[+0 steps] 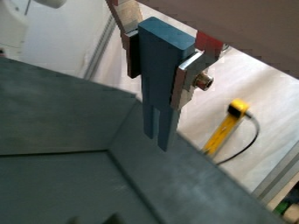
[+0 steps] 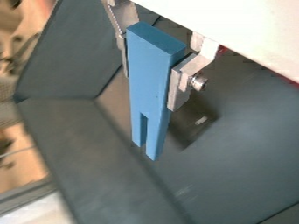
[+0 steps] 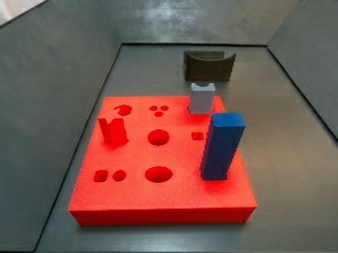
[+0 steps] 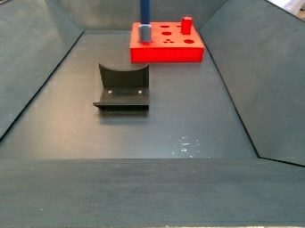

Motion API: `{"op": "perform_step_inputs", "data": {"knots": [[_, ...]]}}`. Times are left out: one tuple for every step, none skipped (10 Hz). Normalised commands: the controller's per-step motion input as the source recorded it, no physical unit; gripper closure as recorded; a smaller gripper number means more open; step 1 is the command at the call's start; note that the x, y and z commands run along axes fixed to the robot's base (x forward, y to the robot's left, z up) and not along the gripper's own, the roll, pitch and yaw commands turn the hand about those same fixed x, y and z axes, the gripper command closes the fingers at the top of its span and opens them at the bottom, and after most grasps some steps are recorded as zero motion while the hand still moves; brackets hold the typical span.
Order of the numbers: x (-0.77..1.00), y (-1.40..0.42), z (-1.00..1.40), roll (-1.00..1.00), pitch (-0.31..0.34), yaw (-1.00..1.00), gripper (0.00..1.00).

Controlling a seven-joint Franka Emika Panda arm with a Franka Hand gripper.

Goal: Pick up the double-square object. Move up. Place the double-square object on the fixture. Regrasp the double-square object. Move to above the board. Insert the double-square object.
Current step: Move to above the board.

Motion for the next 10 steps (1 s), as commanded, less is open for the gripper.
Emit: {"op": "perform_step_inputs", "data": {"knots": [[-0.6, -1.0, 0.05, -1.0, -0.116, -0.21, 1.0], [-0.6, -1.0, 0.05, -1.0, -0.108, -0.22, 1.0], [-0.62, -1.0, 0.05, -1.0, -0.094, -0.23, 1.0], [-0.63, -1.0, 0.06, -1.0, -0.08, -0.24, 1.0], [-0.66, -1.0, 0.06, -1.0, -0.078, -0.24, 1.0], [-0.69, -1.0, 0.05, -1.0, -0.074, -0.24, 1.0], [-0.4, -0.52, 0.03, -1.0, -0.059, -0.23, 1.0], [-0.29, -0.36, 0.02, -1.0, -0.051, -0.23, 1.0], [-0.16, -0.15, 0.0, -0.8, -0.024, -0.16, 1.0], [-0.1, -0.09, 0.01, -0.59, -0.019, -0.1, 1.0]]}}
